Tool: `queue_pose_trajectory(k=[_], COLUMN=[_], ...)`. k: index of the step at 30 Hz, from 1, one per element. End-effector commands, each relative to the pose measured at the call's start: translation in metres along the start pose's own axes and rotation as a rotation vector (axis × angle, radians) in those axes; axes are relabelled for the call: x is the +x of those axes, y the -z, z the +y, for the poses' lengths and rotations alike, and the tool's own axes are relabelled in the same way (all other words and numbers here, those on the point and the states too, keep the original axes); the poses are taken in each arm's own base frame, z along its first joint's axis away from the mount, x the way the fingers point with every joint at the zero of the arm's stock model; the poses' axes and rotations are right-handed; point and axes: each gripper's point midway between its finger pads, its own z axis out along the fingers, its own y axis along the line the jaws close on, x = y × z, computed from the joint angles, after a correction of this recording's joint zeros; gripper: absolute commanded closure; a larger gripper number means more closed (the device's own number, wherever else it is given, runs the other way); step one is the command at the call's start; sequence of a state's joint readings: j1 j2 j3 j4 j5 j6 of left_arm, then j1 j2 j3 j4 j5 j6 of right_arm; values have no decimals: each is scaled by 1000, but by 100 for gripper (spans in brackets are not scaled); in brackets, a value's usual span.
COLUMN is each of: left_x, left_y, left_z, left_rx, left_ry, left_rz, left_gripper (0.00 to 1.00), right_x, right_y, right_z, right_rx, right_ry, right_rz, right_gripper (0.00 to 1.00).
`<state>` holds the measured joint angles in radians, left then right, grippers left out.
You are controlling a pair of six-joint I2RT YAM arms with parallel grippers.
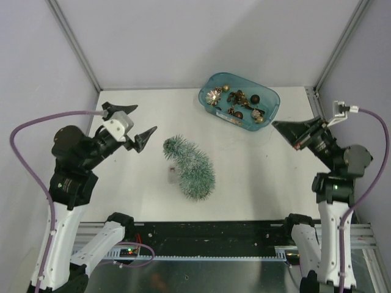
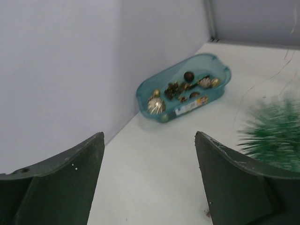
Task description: Decorate the small christmas tree
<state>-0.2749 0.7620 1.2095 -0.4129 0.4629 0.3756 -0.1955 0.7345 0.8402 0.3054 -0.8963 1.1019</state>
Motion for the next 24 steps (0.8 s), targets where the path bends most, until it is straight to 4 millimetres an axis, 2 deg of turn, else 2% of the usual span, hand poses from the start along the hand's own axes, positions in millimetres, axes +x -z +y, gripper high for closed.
queue_pose_trajectory(k=[1, 5, 8, 11, 13, 20, 24], left_x=[-65, -80, -82, -85, -88, -89, -92], left_y=[28, 39, 41, 44, 45, 39, 32], left_z=[-37, -64, -78, -90, -95, -116, -118], left_rx=[190, 344, 436, 524, 574, 699, 676], left_ry=[-69, -41, -4, 42, 82, 226, 218], left_rz=[-205, -263, -272, -276, -273, -237, -245], left_gripper=[17, 16, 17, 17, 18, 19, 20], right_x=[37, 48, 55, 63, 72, 88, 99], right_y=[20, 32, 37, 45, 53, 91, 111], right_z=[21, 27, 35, 52, 69, 155, 182], right_rx=[-5, 23, -2, -53, -114, -455, -607], right_ry=[33, 64, 74, 102, 139, 299, 319], right_rz=[94, 81, 106, 134, 159, 196, 255], right_gripper=[100, 100, 100, 100, 100, 100, 100])
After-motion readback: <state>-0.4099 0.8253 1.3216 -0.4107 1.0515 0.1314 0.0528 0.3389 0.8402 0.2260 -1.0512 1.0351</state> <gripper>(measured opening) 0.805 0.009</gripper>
